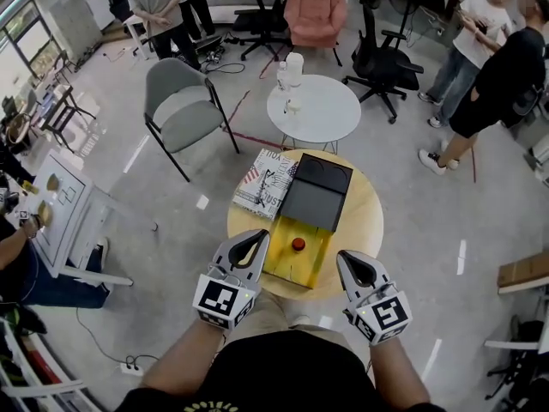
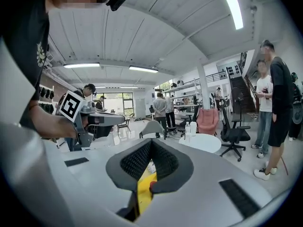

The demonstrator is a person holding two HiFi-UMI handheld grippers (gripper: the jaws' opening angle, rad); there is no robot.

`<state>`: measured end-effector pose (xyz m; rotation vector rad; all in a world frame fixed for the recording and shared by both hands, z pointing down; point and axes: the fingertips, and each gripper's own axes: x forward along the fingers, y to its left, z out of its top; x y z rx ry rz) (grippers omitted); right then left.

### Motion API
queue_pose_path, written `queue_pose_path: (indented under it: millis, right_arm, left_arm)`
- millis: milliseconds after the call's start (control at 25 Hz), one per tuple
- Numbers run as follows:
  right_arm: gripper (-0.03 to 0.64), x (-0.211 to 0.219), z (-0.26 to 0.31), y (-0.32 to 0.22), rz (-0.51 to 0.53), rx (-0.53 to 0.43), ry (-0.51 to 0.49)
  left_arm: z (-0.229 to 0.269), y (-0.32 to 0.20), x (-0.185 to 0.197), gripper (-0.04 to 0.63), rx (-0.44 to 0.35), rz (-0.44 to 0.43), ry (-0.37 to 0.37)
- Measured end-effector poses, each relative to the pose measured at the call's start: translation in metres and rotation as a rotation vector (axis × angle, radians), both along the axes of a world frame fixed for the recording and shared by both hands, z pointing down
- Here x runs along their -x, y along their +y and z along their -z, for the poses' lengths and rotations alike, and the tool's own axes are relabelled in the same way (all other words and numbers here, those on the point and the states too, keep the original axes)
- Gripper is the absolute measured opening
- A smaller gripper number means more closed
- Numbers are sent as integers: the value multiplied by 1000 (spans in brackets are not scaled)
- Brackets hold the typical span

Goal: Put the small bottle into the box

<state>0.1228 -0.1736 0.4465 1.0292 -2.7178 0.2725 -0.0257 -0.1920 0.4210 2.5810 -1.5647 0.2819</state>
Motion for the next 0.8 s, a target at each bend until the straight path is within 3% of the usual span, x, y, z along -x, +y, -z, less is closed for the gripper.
queue_pose_path:
  millis: [440, 800]
  right_arm:
    - [14, -22, 34, 18, -33, -59, 4]
    - [14, -22, 46, 30, -50, -75, -14]
  left_arm:
    - [34, 19, -12, 18, -62, -7, -44]
    - [45, 38, -12, 18, -69, -23, -63]
